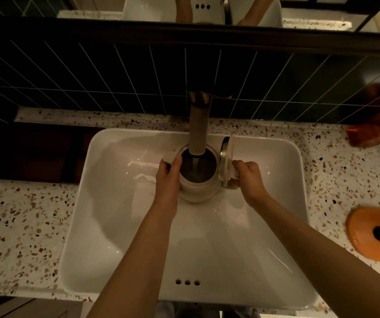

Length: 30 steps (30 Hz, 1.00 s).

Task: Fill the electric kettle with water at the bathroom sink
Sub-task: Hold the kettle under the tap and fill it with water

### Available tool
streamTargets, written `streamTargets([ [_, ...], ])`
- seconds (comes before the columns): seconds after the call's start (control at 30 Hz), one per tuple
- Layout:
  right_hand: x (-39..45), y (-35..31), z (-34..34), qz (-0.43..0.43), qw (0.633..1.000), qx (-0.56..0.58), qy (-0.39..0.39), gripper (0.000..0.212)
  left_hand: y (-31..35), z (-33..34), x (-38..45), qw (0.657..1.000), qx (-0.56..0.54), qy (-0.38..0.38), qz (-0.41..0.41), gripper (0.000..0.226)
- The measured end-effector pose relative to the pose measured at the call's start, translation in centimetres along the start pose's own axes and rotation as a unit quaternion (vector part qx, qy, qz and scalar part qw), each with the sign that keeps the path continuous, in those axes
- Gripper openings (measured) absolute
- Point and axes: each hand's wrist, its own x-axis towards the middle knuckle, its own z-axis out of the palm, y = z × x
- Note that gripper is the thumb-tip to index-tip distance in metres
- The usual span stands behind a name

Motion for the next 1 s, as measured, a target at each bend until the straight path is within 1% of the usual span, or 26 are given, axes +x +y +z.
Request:
streamTargets([
  [0.1, 0.1, 0.1, 0.0, -0.002, 1.0, 0.0, 0.001, 0.043, 0.0, 0.0, 0.0, 1.0, -0.003, 0.001, 0.001, 0.01],
  [0.2, 0.3, 0.4, 0.0, 0.001, 1.0, 0.004, 0.002, 0.036, 0.1, 0.0, -0.1, 1.0, -0.006, 0.0, -0.001, 0.022],
  [0.33, 0.6, 0.8, -0.1, 0.007, 1.0, 0.007, -0.003, 0.042, 0.1, 0.0, -0.3, 1.0, -0.007, -0.003, -0.001, 0.034],
  [0.47, 0.8, 1.1, -0.2, 0.004, 1.0, -0.001, -0.007, 0.042, 0.1, 0.0, -0.4, 1.0, -0.002, -0.001, 0.004, 0.023],
  [0.63, 0.9, 1.2, -0.2, -0.001, 1.0, -0.012, -0.005, 0.041, 0.3, 0.1, -0.4, 1.0, 0.011, -0.005, 0.001, 0.025],
  [0.8, 0.9, 1.0, -0.3, -0.008, 1.0, -0.015, -0.004, 0.04, 0.3, 0.3, -0.4, 1.0, 0.023, 0.001, -0.01, 0.006],
  [1.0, 0.8, 1.6, -0.4, -0.013, 1.0, 0.01, -0.013, 0.042, -0.2, 0.2, -0.5, 1.0, 0.012, 0.002, -0.01, 0.01],
])
